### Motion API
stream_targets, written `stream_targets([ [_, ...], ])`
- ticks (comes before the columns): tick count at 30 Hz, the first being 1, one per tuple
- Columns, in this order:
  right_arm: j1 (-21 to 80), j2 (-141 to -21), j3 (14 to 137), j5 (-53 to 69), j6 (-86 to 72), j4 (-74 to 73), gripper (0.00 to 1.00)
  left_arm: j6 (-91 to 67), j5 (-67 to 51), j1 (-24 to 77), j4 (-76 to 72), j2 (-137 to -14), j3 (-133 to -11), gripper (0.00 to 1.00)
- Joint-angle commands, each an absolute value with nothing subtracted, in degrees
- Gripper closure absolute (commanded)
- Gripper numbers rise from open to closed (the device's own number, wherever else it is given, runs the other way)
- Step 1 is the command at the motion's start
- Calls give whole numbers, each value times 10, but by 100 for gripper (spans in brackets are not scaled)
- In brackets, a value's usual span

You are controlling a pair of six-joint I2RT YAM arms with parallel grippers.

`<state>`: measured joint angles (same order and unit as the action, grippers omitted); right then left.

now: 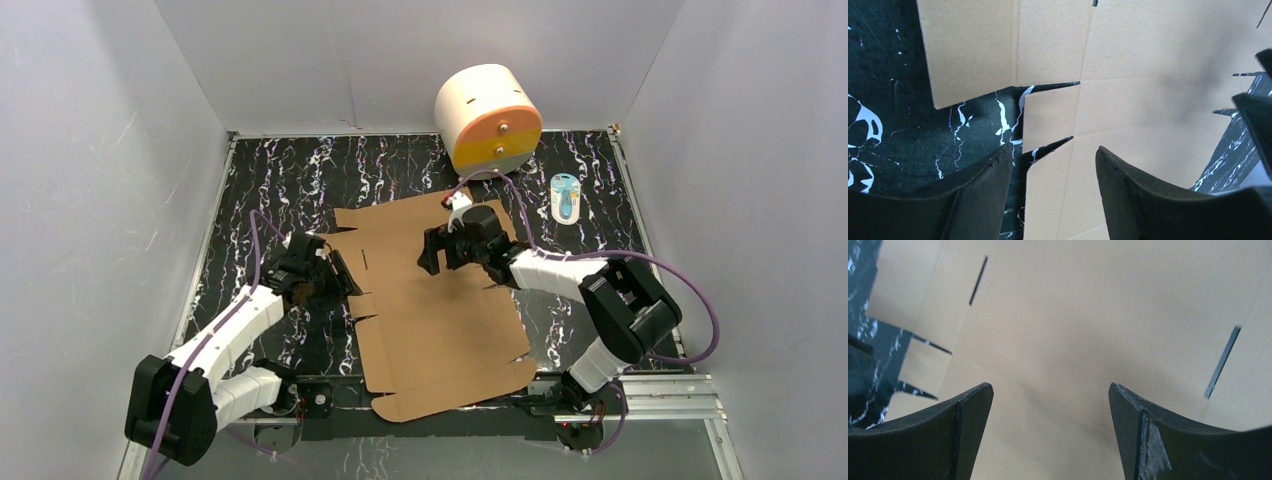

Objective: Fold the paper box

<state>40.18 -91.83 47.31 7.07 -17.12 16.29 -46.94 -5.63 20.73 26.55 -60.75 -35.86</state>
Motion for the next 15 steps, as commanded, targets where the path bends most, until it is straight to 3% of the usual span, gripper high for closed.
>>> stream_targets([
  [1, 402, -892, 425, 90, -172, 163, 5, -479, -67, 207, 233, -613, -341, 40],
  [15, 416, -908, 384, 99, -182, 190, 5, -477, -88, 207, 156, -687, -301, 44],
])
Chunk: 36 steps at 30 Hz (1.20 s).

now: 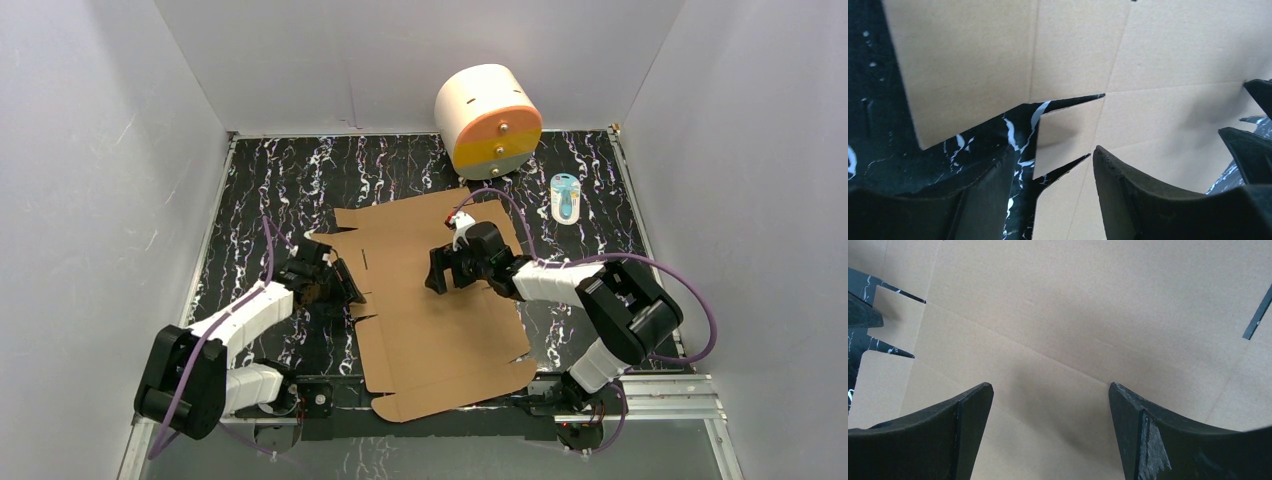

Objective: Fold the paper box

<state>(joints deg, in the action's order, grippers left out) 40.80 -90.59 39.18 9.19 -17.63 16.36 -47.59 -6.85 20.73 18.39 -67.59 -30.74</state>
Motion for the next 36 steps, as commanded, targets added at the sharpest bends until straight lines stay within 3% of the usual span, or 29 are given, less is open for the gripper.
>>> stream_targets([
  [1, 418, -906, 384, 97, -183, 190, 5, -476, -93, 208, 153, -689, -302, 46],
  [13, 440, -917, 385, 67, -187, 183, 5, -474, -104, 232, 166, -668, -346, 79],
  [21, 449, -921, 384, 42, -197, 183, 5, -473, -93, 264, 181, -686, -390, 85],
  [36, 453, -915, 377, 23, -204, 188, 5, -480, -69, 320, 177, -753, -441, 85],
])
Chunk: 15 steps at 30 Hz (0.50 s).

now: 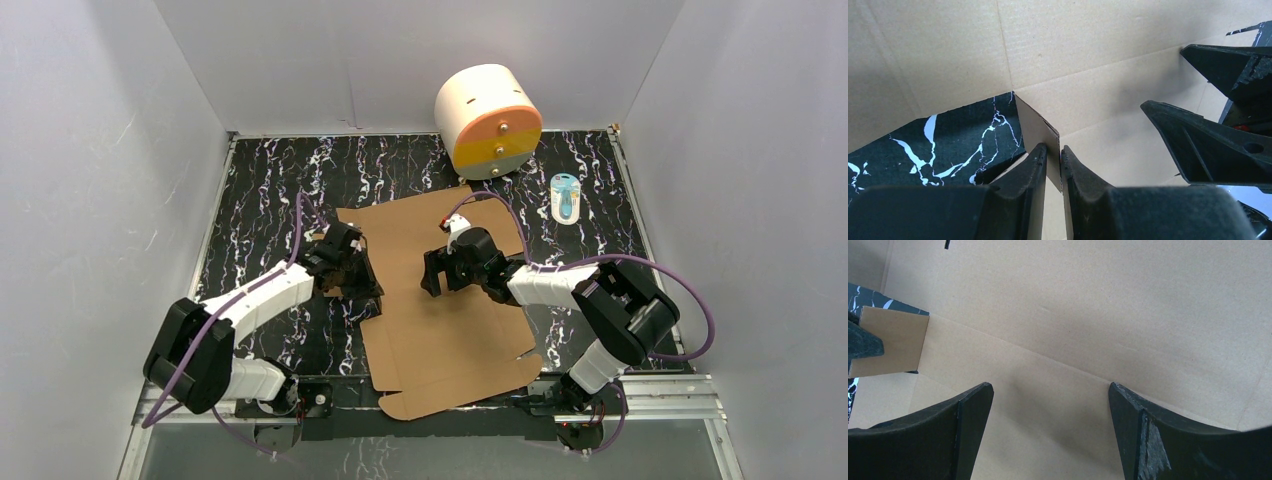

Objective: Fold the paper box

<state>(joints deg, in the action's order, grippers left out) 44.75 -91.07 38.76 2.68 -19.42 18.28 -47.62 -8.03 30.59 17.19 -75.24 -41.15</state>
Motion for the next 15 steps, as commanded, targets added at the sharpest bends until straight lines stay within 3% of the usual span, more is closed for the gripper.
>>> stream_targets([
  [1, 454, -915, 377, 22, -204, 188, 5, -481, -66, 321, 177, -754, -442, 85],
  [7, 454, -904, 384, 19, -193, 174, 5, -476, -56, 323, 184, -745, -439, 83],
  [15, 443, -842, 405, 2, -147, 104, 1, -419, 44, 323, 241, -713, -491, 55],
])
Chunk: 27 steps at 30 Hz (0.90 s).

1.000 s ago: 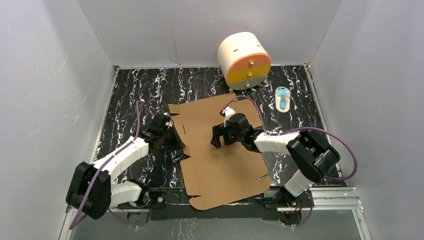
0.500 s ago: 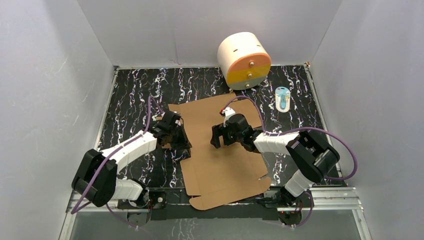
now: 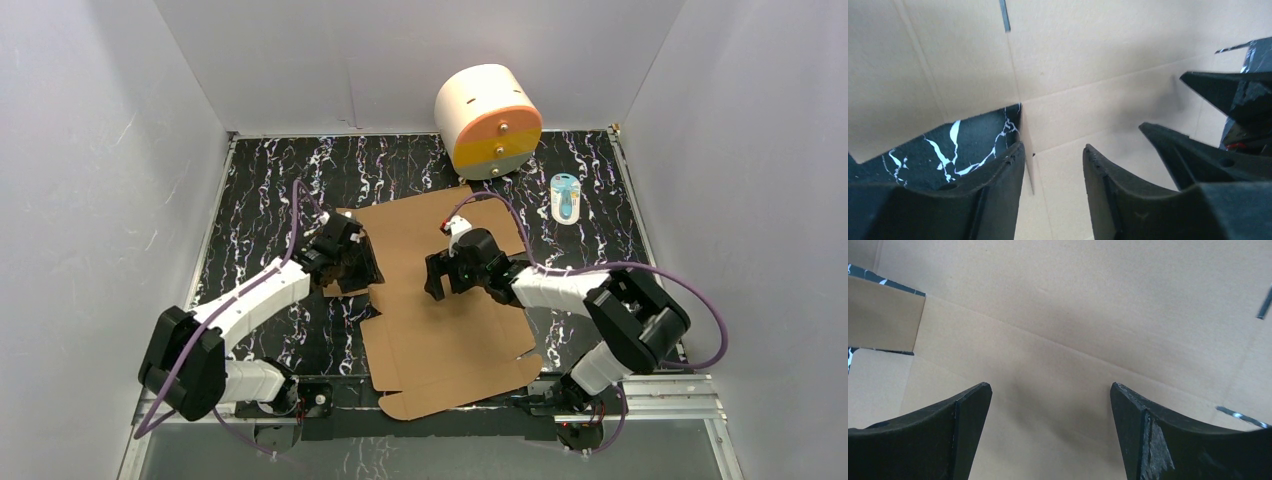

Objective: Fold the paper box

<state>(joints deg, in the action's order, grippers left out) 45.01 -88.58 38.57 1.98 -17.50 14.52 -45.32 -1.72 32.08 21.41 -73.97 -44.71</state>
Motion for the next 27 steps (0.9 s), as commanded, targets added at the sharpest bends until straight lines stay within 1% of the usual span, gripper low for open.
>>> stream_targets([
  [1, 437, -836, 403, -13, -143, 96, 1, -414, 51, 323, 240, -717, -498, 50],
  [2, 431, -830, 402, -18, -140, 91, 1, -411, 56, 323, 236, -724, -506, 46],
  [5, 416, -829, 397, -27, -135, 76, 1, -402, 39, 323, 205, -752, -524, 39],
  [7, 416, -835, 399, -24, -134, 65, 1, -395, 26, 323, 189, -779, -538, 35],
  [11, 417, -840, 398, -12, -144, 48, 1, -384, 8, 321, 178, -836, -573, 32],
  [16, 428, -836, 382, 27, -169, 58, 1, -381, 0, 319, 162, -869, -583, 29],
  [23, 477, -850, 377, 23, -230, 65, 1, -378, 0, 314, 151, -902, -595, 26],
  [27, 504, -855, 383, 14, -254, 68, 1, -376, -20, 306, 150, -914, -603, 25],
])
